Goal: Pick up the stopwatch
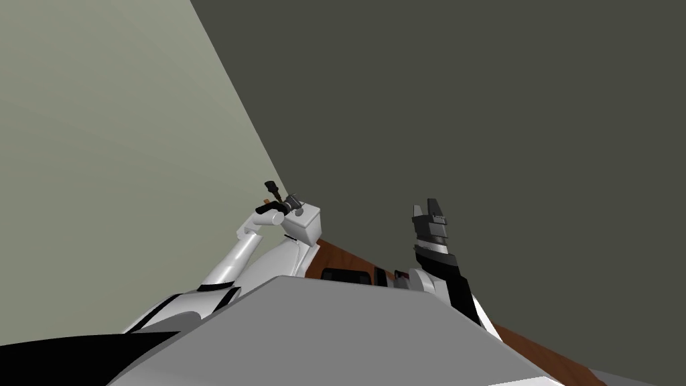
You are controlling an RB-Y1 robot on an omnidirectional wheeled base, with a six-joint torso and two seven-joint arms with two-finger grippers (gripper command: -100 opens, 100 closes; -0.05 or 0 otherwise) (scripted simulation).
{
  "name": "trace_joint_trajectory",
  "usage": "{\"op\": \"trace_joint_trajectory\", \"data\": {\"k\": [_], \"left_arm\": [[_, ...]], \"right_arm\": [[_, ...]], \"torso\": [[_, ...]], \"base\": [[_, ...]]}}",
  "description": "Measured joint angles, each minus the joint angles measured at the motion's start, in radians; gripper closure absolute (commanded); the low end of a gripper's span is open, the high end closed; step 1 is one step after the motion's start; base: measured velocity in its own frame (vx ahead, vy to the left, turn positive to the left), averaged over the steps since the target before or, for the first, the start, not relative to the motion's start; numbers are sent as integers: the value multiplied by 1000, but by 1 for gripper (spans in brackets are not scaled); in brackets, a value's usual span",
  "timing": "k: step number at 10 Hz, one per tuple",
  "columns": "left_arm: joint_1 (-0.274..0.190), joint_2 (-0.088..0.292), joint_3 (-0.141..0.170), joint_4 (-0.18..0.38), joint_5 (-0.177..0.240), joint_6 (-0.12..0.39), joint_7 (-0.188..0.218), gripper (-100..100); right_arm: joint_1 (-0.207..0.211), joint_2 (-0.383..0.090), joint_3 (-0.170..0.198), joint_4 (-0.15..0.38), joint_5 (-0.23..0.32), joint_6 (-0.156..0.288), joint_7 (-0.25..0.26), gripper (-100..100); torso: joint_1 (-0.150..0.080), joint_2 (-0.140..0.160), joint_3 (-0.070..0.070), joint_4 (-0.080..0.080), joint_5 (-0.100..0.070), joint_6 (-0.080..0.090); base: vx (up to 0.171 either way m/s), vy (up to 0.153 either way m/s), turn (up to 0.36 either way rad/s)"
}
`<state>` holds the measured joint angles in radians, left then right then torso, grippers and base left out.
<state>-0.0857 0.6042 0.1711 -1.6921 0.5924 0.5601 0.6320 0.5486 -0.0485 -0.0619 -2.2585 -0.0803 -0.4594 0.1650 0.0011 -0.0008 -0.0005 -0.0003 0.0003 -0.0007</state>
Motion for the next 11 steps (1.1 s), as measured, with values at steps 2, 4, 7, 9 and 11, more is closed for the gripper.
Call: {"op": "trace_joint_trajectory", "data": {"k": [2,4,7,9,11], "left_arm": [[-4,7,5,-3,17,47,27,-100],[-9,15,8,-2,35,91,52,-100],[-20,27,15,-1,61,164,95,-100],[-28,32,19,3,76,211,123,-100],[-34,39,23,4,92,262,152,-100]], "right_arm": [[0,0,0,0,0,0,0,0],[0,0,0,0,0,0,0,0],[0,0,0,0,0,0,0,0],[0,0,0,0,0,0,0,0],[0,0,0,0,0,0,0,0]], "torso": [[0,0,0,0,0,0],[0,0,0,0,0,0],[0,0,0,0,0,0],[0,0,0,0,0,0],[0,0,0,0,0,0]], "base": [[29,12,5],[25,11,5],[29,13,4],[25,8,5],[26,13,4]]}}
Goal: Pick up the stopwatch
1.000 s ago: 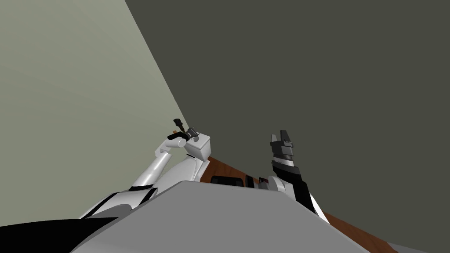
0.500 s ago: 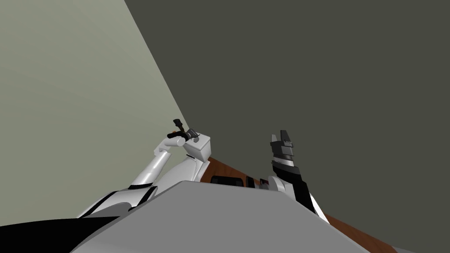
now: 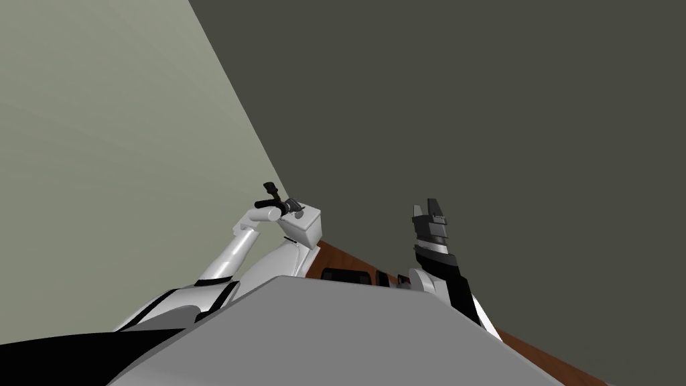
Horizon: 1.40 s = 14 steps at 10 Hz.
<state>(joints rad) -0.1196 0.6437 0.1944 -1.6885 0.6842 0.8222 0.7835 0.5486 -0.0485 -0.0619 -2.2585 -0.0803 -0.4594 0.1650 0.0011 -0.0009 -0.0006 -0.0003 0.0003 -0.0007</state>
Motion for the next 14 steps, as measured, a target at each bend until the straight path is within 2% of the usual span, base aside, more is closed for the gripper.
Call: {"op": "trace_joint_trajectory", "data": {"k": [14], "left_arm": [[-47,42,26,61,117,333,183,-100]], "right_arm": [[0,0,0,0,0,0,0,0]], "torso": [[0,0,0,0,0,0]], "base": [[29,13,5]]}}
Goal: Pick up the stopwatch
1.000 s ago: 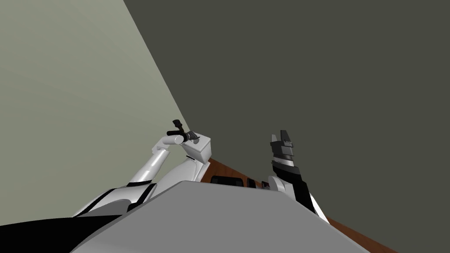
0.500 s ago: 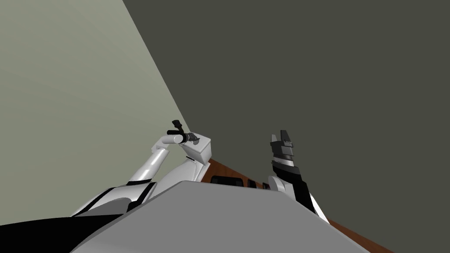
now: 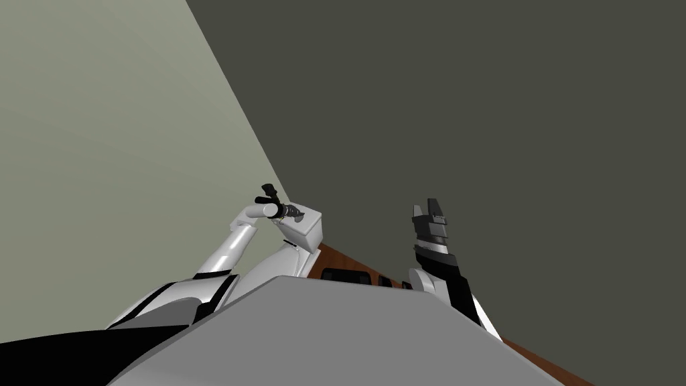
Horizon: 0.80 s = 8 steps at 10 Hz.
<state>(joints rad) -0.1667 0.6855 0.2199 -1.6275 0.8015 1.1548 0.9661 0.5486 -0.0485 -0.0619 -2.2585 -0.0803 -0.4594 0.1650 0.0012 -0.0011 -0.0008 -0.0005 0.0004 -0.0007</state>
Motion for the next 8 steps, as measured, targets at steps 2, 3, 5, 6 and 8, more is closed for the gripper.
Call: {"op": "trace_joint_trajectory", "data": {"k": [2,3,5,6,8], "left_arm": [[-3,4,4,5,14,48,24,-100],[-7,6,5,9,21,74,38,-100],[-13,13,10,21,39,124,65,-100],[-18,16,12,29,47,147,75,-100],[-23,22,17,37,67,205,108,-100]], "right_arm": [[0,0,0,0,0,0,0,0],[0,0,0,0,0,0,0,0],[0,0,0,0,0,0,0,0],[0,0,0,0,0,0,0,0],[0,0,0,0,0,0,0,0]], "torso": [[0,1,0,0,0,0],[0,1,0,0,0,0],[0,0,0,0,0,0],[0,0,0,0,0,0],[0,0,0,0,0,0]], "base": [[22,9,4],[37,16,9],[26,13,3],[30,15,7],[34,18,7]]}}
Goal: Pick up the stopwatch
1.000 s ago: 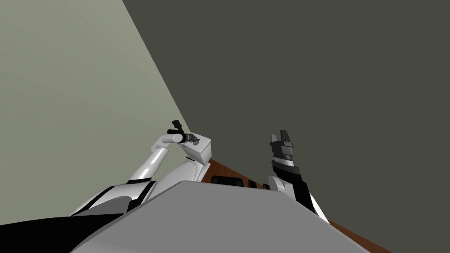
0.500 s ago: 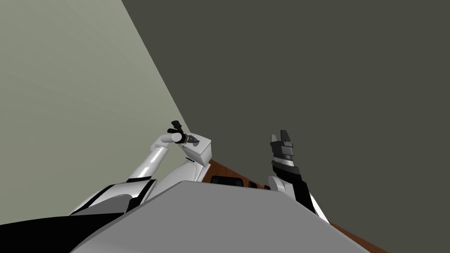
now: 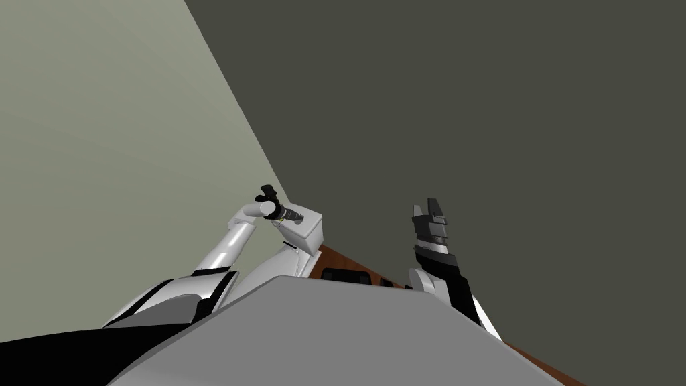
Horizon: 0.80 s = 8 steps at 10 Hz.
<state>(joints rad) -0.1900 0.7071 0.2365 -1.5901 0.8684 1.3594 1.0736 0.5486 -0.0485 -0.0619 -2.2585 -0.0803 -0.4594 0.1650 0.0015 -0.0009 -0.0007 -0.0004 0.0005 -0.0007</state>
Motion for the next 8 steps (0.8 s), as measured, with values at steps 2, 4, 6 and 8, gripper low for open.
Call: {"op": "trace_joint_trajectory", "data": {"k": [2,4,6,8], "left_arm": [[-7,7,5,8,18,56,30,-100],[-16,11,5,17,29,97,53,-100],[-20,13,7,21,36,117,64,0],[-22,4,3,44,27,103,52,-100]], "right_arm": [[0,0,0,0,0,0,0,0],[0,0,0,0,0,0,0,0],[0,0,0,0,0,0,0,0],[0,0,0,0,0,0,0,0]], "torso": [[-1,0,0,0,0,0],[-1,0,0,0,0,0],[-1,1,1,0,0,0],[-2,1,0,0,0,0]], "base": [[30,12,6],[22,10,2],[5,2,0],[30,-11,-28]]}}
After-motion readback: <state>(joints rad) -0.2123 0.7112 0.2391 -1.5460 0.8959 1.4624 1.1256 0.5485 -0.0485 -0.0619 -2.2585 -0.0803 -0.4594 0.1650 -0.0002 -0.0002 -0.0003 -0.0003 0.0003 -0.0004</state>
